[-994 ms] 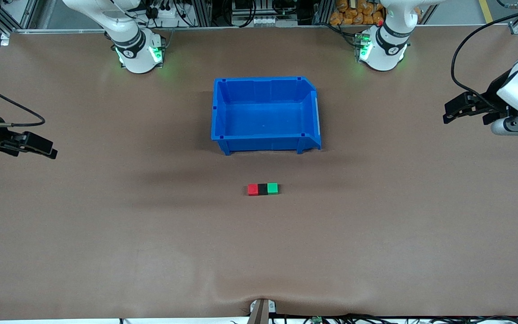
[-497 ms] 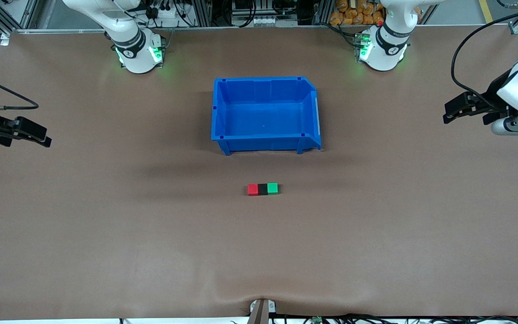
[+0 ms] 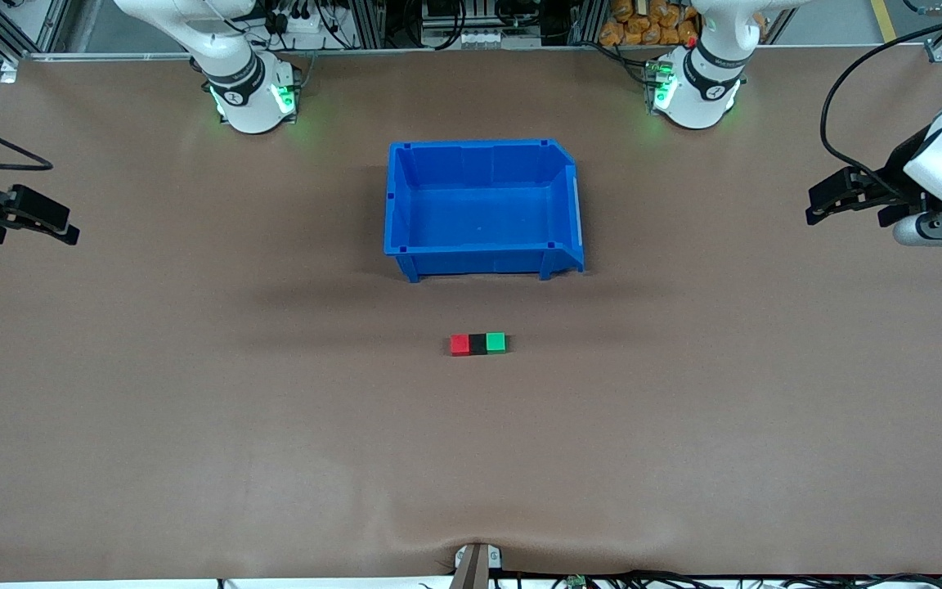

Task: Attach green and red cubes to black cube

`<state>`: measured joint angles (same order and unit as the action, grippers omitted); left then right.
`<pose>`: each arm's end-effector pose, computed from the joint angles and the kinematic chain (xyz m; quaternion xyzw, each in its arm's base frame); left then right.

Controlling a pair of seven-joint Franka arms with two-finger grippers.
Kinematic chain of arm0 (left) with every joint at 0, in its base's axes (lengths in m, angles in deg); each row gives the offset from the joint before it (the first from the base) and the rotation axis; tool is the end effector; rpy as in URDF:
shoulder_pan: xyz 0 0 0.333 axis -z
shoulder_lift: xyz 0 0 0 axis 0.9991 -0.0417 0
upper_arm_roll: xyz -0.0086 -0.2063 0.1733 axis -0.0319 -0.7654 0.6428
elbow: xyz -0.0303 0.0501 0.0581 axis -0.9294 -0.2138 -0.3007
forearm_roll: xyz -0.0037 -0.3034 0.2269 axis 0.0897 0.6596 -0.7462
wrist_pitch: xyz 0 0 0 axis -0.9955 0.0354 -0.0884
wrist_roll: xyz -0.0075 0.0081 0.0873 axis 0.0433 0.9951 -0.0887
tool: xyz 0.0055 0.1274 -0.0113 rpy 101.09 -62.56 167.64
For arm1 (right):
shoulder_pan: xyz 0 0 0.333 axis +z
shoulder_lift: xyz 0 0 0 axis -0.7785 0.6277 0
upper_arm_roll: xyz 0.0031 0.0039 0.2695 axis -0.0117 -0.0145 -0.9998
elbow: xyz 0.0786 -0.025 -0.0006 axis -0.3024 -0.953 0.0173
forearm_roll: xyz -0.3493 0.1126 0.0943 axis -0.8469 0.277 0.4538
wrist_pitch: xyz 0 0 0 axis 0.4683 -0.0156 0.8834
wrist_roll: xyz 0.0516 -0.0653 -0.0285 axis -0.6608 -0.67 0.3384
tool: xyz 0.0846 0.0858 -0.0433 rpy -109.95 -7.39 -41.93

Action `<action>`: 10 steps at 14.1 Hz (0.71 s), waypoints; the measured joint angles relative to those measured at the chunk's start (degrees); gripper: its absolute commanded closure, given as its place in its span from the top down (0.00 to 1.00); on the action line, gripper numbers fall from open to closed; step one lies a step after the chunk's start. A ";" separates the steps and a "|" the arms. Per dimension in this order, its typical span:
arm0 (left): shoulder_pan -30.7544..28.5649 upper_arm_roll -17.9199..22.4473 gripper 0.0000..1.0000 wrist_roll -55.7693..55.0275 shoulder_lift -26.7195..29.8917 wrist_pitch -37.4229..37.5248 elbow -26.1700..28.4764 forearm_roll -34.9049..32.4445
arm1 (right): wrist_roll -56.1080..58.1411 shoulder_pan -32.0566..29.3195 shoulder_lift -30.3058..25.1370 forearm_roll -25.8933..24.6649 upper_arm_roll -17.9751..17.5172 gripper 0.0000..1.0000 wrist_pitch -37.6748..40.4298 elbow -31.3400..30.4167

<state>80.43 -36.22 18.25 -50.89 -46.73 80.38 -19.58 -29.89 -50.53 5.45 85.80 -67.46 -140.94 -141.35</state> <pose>0.5417 -0.0545 0.5531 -0.9998 0.0198 0.0018 0.0015 0.5568 -0.0005 0.5787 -0.9995 0.0202 0.0149 0.0177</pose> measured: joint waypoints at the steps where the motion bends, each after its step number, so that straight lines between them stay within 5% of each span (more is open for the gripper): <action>1: 0.00 0.00 1.00 0.00 0.00 0.00 -0.01 0.00 | 0.05 -0.05 -0.49 0.00 0.00 1.00 0.13 -0.41; 10: 0.01 0.00 1.00 0.00 0.00 0.00 -0.07 0.00 | 1.51 -0.18 -5.20 -0.02 -0.03 1.00 0.60 -4.53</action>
<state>80.44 -36.23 18.25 -50.89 -46.73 80.30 -19.58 -28.38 -50.71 0.25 85.78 -67.49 -140.34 -145.89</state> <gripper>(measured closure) 0.000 0.000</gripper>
